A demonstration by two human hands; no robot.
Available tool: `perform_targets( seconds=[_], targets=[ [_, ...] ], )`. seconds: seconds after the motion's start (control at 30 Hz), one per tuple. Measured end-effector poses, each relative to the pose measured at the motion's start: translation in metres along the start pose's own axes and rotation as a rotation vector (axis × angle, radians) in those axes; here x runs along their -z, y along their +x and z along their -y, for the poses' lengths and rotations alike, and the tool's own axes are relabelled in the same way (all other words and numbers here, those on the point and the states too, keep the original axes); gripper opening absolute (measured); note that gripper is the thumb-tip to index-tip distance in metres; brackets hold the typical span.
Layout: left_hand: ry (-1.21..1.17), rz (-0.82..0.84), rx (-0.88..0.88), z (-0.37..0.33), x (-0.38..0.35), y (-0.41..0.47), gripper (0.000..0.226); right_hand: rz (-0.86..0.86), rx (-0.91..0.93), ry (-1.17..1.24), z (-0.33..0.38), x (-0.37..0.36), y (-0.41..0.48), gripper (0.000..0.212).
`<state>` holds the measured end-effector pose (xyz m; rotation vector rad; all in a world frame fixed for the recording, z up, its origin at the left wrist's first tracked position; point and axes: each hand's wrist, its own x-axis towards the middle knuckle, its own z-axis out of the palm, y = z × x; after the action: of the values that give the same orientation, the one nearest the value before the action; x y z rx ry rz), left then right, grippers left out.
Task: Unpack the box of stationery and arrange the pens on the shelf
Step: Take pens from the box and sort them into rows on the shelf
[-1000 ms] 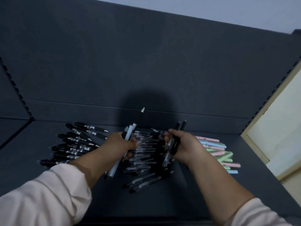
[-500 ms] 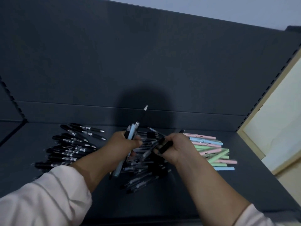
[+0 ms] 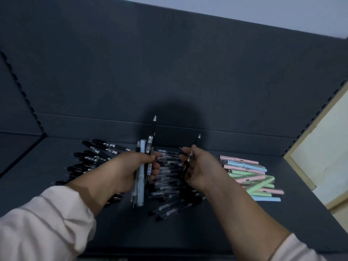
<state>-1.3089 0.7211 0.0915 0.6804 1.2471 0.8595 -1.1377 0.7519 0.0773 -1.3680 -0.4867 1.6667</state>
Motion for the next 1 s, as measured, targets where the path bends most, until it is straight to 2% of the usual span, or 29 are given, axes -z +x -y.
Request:
perform_targets(
  seconds=[0.13,0.27,0.37,0.47,0.57,0.67,0.73,0.8,0.87,1.0],
  targets=[
    [-0.049,0.0,0.008,0.0,0.045,-0.017,0.02,0.059,0.09,-0.083,-0.015,-0.039,0.002,0.024],
    [-0.033,-0.113,-0.004,0.005,0.088,-0.04,0.018,0.153,0.021,-0.106,-0.039,-0.089,0.007,0.002],
    [-0.057,-0.166,-0.024,0.009,0.118,-0.056,0.019,0.207,-0.057,-0.058,-0.058,-0.125,0.01,0.003],
    [-0.072,-0.177,-0.034,0.011,0.141,-0.069,0.02,0.265,-0.16,-0.02,-0.069,-0.152,0.003,0.014],
    [-0.062,-0.159,-0.021,0.012,0.156,-0.076,0.021,0.346,-0.243,-0.215,-0.077,-0.165,-0.009,0.018],
    [-0.001,-0.117,0.007,0.013,0.161,-0.078,0.022,0.499,-0.171,-0.363,-0.077,-0.174,-0.023,0.018],
    [0.043,-0.083,0.024,0.013,0.16,-0.079,0.021,0.576,-0.068,-0.381,-0.075,-0.178,-0.029,0.009],
    [0.046,-0.079,0.041,0.012,0.157,-0.078,0.021,0.567,0.028,-0.394,-0.072,-0.177,-0.028,0.007],
    [0.053,-0.121,0.037,0.011,0.157,-0.074,0.022,0.481,0.095,-0.397,-0.069,-0.172,-0.022,0.011],
    [0.084,-0.243,0.007,0.011,0.164,-0.07,0.021,0.281,0.084,-0.296,-0.065,-0.152,-0.007,0.011]
  ],
)
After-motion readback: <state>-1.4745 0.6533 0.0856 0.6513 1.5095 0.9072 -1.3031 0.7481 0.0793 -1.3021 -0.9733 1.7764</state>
